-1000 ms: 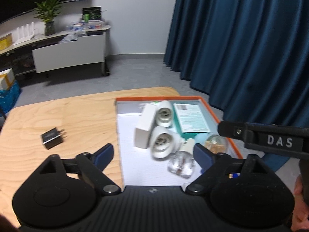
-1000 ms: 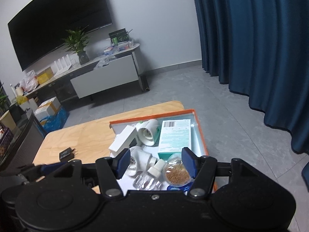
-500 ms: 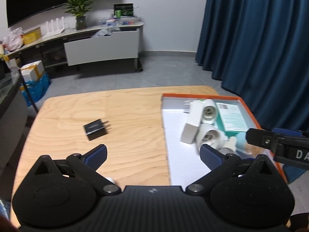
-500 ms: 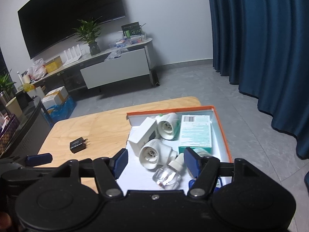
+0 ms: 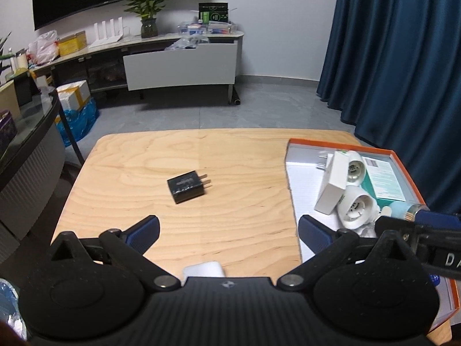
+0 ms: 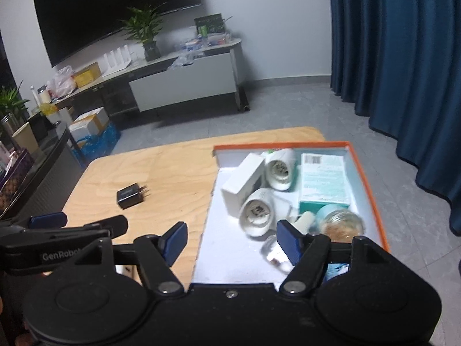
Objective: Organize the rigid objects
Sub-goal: 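Withdraw both open tools from the lid toward the table, then grasp the white cube charger with the right tool while the left grasps the black charger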
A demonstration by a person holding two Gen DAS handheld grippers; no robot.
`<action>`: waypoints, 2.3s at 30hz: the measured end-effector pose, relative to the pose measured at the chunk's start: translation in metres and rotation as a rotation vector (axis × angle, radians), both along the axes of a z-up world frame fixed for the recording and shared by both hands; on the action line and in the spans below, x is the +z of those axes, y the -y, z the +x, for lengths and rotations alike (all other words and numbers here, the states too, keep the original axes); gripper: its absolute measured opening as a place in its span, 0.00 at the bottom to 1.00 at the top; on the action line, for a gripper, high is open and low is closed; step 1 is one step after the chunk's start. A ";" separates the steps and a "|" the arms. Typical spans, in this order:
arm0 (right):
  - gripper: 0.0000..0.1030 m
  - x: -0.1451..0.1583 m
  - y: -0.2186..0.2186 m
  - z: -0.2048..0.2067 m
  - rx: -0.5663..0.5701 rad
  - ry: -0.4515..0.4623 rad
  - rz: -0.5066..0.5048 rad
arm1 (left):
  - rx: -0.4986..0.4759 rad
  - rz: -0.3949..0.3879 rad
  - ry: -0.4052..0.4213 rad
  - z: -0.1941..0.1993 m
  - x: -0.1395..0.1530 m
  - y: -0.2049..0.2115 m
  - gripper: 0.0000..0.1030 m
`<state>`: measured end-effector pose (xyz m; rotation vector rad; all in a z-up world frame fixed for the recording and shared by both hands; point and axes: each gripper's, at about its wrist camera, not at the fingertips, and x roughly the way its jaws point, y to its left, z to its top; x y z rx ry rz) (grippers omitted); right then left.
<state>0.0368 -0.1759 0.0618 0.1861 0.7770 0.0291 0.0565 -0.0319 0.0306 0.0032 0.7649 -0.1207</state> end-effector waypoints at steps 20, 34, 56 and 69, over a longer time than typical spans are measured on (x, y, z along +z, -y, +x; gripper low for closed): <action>0.87 -0.025 -0.061 0.007 0.205 0.009 -0.003 | 0.089 -0.034 -0.028 0.011 -0.012 -0.054 1.00; 0.87 -0.072 -0.135 0.024 0.397 -0.092 0.006 | 0.165 -0.042 -0.067 0.024 -0.026 -0.105 1.00; 0.49 -0.087 -0.123 0.027 0.289 -0.078 -0.034 | 0.025 -0.084 -0.074 0.090 -0.056 -0.065 1.00; 0.49 -0.087 -0.116 0.024 0.300 -0.061 -0.031 | 0.102 0.028 -0.032 0.109 -0.075 -0.037 0.75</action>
